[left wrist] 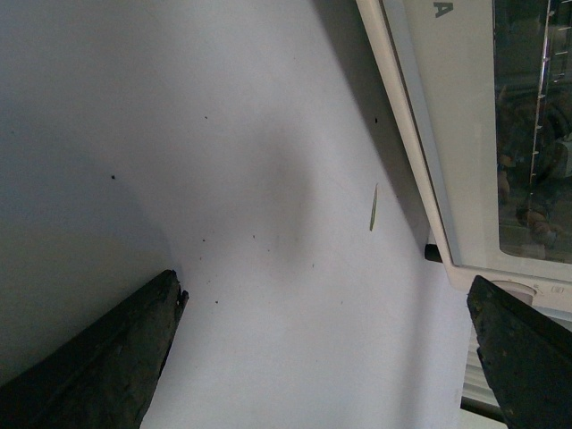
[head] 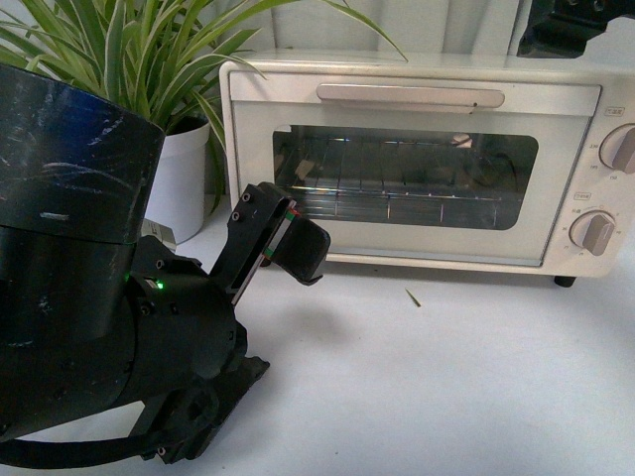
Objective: Open oven
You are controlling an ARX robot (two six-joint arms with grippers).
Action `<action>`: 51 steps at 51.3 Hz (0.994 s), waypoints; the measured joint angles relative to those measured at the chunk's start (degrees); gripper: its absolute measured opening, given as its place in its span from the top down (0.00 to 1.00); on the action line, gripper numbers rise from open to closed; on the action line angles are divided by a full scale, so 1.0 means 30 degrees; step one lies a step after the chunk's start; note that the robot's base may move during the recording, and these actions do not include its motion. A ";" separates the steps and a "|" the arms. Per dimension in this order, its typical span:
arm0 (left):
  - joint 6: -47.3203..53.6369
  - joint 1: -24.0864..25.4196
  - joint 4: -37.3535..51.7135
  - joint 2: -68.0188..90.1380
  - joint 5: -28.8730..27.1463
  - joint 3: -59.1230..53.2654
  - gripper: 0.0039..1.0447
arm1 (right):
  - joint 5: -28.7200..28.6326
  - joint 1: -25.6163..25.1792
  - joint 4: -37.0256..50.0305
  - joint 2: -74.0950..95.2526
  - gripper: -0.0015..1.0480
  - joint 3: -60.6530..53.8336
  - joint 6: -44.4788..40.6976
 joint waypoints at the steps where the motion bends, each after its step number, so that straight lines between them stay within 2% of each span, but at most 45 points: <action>1: 0.0000 0.0022 0.0000 -0.0007 0.0000 -0.0007 0.06 | 0.0066 0.0000 -0.0168 0.0182 0.09 0.0211 0.0146; 51: 0.0000 0.0124 0.0000 -0.0022 0.0138 -0.0015 0.06 | 0.1625 0.1013 -0.1756 0.3548 0.09 0.3242 0.1632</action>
